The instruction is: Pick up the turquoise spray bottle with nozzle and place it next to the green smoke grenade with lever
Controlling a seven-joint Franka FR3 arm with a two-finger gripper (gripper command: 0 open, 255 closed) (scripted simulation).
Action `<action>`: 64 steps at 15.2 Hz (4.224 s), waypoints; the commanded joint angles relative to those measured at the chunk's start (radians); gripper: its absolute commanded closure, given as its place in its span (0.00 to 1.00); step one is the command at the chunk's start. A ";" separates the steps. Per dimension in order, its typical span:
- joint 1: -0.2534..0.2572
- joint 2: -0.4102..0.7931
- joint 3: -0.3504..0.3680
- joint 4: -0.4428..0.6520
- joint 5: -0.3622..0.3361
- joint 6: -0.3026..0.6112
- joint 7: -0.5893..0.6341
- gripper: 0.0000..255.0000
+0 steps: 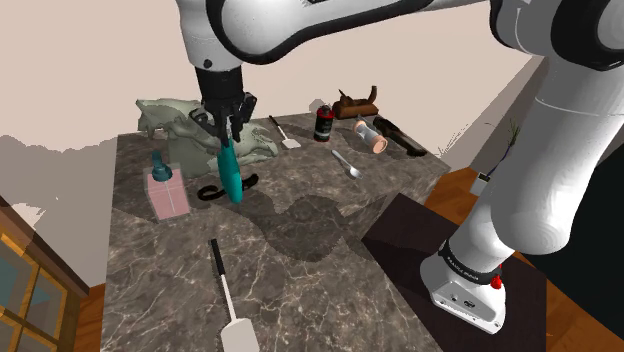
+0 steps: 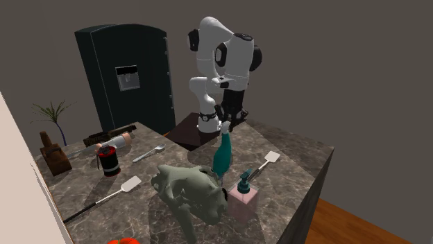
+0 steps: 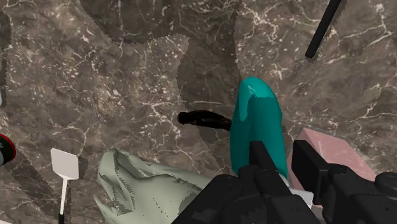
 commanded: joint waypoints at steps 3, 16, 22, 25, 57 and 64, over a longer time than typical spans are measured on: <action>0.003 -0.006 0.002 0.048 0.005 -0.053 -0.007 1.00; 0.015 0.003 0.008 0.234 0.007 -0.229 -0.028 1.00; 0.028 0.025 0.011 0.343 -0.002 -0.319 -0.034 1.00; 0.037 0.041 0.012 0.406 -0.010 -0.367 -0.037 1.00; -0.364 0.125 -0.233 0.561 0.050 -0.342 -0.683 1.00; -0.423 0.349 -0.276 0.912 0.036 -0.454 -0.823 1.00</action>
